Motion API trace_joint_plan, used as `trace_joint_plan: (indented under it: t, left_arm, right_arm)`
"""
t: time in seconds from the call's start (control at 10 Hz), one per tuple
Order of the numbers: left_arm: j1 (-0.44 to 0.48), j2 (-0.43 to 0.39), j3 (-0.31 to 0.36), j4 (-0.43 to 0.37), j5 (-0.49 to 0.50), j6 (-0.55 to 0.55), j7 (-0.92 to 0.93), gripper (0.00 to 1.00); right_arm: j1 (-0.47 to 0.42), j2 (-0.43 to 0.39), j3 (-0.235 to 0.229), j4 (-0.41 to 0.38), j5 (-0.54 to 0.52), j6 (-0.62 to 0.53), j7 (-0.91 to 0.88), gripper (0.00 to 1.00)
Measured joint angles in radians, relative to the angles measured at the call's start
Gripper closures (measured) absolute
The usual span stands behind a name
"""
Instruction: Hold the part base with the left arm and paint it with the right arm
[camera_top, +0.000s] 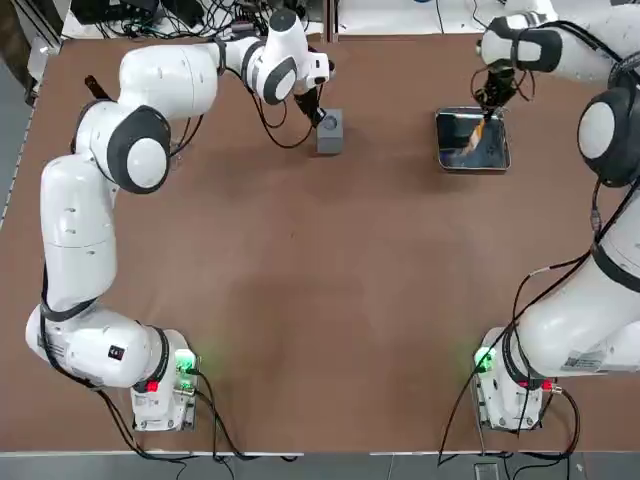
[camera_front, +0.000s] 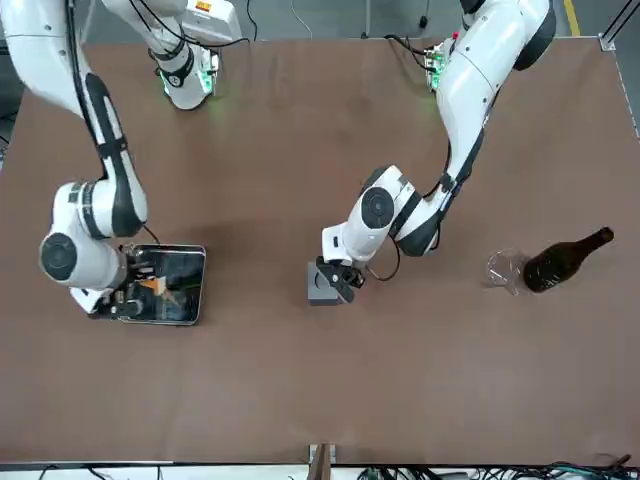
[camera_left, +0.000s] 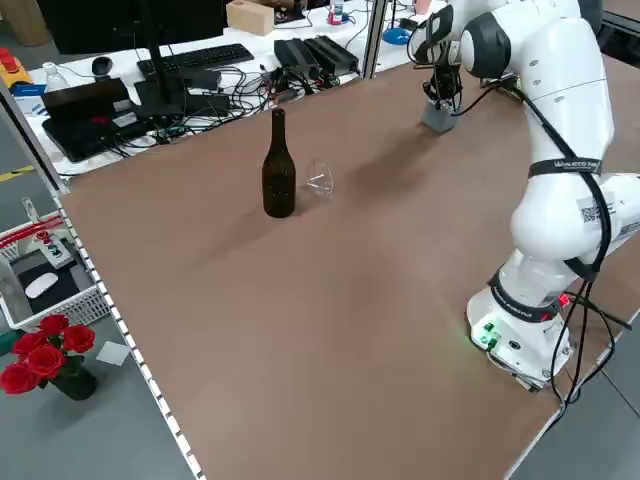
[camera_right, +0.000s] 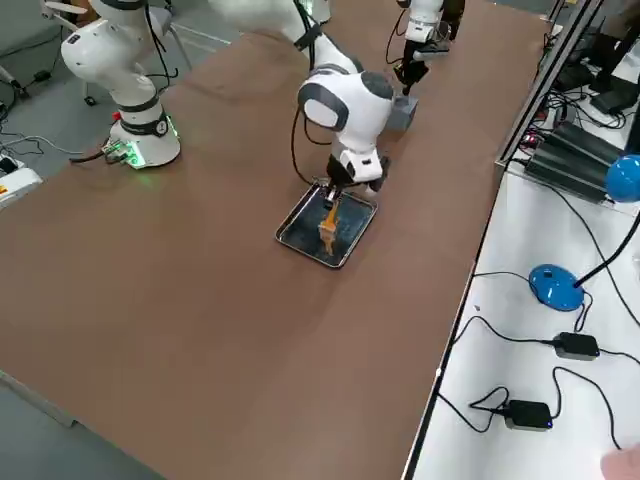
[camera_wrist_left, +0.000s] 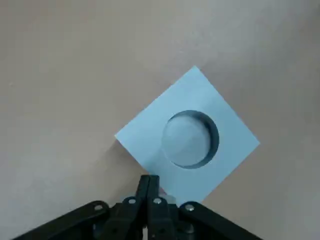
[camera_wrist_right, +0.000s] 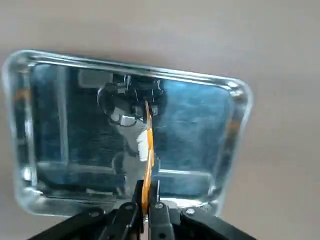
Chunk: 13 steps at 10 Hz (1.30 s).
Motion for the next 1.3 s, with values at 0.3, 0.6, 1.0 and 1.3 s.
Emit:
trace_joint_plan:
  t: [0.3,0.6,1.0,1.3]
  left_arm:
    - [-0.001,0.0,0.0,0.0,0.0,0.0,0.0,0.96]
    - [-0.001,0.0,0.0,0.0,0.0,0.0,0.0,0.96]
    - [0.0,0.0,0.0,0.0,0.0,0.0,0.0,0.96]
    - [0.0,0.0,0.0,0.0,0.0,0.0,0.0,0.96]
  right_arm:
    - [0.0,0.003,-0.074,-0.001,0.022,0.022,-0.14,0.95]
    - [0.001,0.002,-0.127,0.011,0.023,0.017,-0.235,0.95]
    - [0.034,-0.003,-0.117,0.178,0.082,-0.226,-0.244,0.95]
    - [0.043,-0.004,-0.064,0.203,0.278,-0.276,-0.314,0.95]
